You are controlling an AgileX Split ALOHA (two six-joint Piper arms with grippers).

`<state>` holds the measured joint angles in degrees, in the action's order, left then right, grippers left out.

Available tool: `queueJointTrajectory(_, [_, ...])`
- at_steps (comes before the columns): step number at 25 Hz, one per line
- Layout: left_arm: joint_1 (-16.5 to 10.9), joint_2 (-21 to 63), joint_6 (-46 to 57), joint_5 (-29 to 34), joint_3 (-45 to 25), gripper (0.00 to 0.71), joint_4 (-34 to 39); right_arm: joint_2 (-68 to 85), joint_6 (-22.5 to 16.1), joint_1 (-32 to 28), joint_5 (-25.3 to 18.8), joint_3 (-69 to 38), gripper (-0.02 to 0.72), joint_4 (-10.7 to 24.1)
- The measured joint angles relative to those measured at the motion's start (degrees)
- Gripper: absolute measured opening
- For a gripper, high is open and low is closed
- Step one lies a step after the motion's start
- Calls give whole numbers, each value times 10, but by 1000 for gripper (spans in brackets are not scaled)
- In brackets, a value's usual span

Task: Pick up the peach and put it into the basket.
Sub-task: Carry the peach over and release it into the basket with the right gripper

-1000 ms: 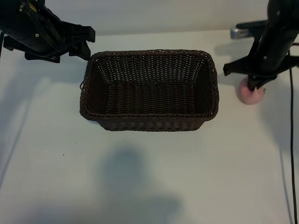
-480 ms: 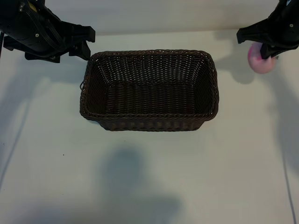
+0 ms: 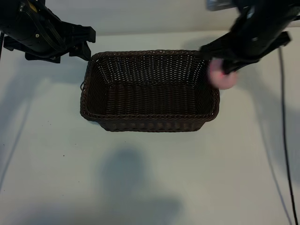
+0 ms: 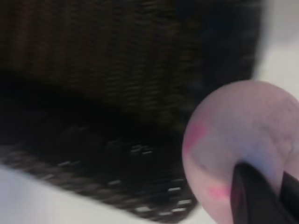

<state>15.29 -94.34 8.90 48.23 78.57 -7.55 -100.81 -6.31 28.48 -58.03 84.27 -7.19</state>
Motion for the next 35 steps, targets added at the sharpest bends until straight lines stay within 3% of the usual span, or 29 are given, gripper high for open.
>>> queueJointTrajectory(9, [0,0,1,0,0,591,0,-1,4,78,50,0,38,-17])
queueJointTrajectory(17, [0,0,1,0,0,591,0,-89,17,86,139,0,38,-18])
queueJointTrajectory(22, [0,0,1,-1,0,591,0,-127,19,86,161,0,67,-18])
queueJointTrajectory(25, [0,0,1,-1,0,591,0,-128,19,86,162,0,154,-18])
queueJointTrajectory(31, [0,0,1,-1,0,591,0,-107,25,86,139,3,479,-18])
queueJointTrajectory(35, [0,0,3,-1,0,591,0,-88,25,86,92,38,561,-15])
